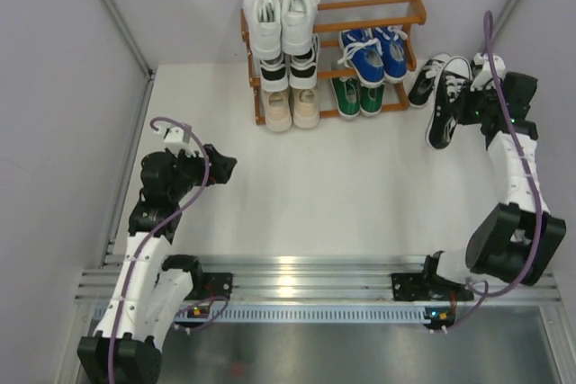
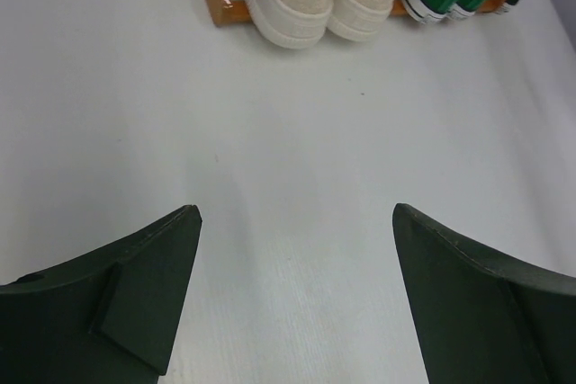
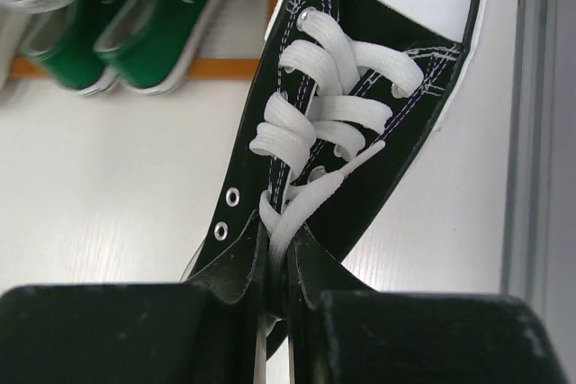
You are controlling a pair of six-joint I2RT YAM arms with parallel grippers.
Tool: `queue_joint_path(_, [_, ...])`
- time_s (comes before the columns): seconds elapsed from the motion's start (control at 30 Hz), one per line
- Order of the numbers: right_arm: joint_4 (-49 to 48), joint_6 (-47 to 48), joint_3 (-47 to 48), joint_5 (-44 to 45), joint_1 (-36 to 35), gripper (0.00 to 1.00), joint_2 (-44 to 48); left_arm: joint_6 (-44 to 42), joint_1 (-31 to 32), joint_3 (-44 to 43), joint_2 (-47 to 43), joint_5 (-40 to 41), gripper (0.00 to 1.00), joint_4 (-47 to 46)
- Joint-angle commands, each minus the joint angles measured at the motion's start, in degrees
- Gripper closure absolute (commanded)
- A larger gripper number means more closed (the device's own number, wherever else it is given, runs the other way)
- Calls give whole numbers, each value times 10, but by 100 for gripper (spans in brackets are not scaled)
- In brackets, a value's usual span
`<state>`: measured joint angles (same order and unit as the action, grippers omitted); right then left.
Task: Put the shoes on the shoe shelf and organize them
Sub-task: Pick up the shoe.
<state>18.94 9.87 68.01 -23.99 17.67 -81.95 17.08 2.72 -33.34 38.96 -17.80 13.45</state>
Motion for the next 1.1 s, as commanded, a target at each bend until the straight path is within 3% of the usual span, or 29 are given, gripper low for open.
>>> queue_joint_path(0.0, [16,126,-15,-145,3,100,97,36,2,8,-7,-120,7,-82])
queue_joint_path(0.07, [86,200,-16,-208,-3,100,125,108,2,29,-1,-217,7,-129])
queue_joint_path(0.1, [114,254,-20,-226,-8,100,151,168,2,37,8,-239,6,-208])
queue_joint_path(0.23, [238,379,-17,-279,-52,100,198,285,14,70,37,-273,6,-319])
queue_joint_path(0.37, [337,447,-5,-296,-125,100,206,266,125,38,47,-166,4,-321])
queue_joint_path(0.4, [354,455,-9,-296,-142,100,207,259,197,31,56,-110,4,-323])
queue_joint_path(0.43, [354,455,-11,-295,-176,100,208,261,230,24,68,-89,4,-333])
queue_joint_path(0.5, [345,461,-29,-295,-220,100,216,292,307,17,112,-45,4,-360])
queue_joint_path(0.6, [340,469,-46,-287,-279,100,223,358,358,31,169,-8,2,-440])
queue_joint_path(0.7, [333,473,-54,-275,-330,100,224,392,391,34,211,29,2,-508])
queue_joint_path(0.93, [337,475,-55,-298,-371,100,228,395,426,0,260,61,2,-514])
queue_joint_path(1.07, [336,475,-64,-309,-374,100,232,416,432,1,277,82,17,-516])
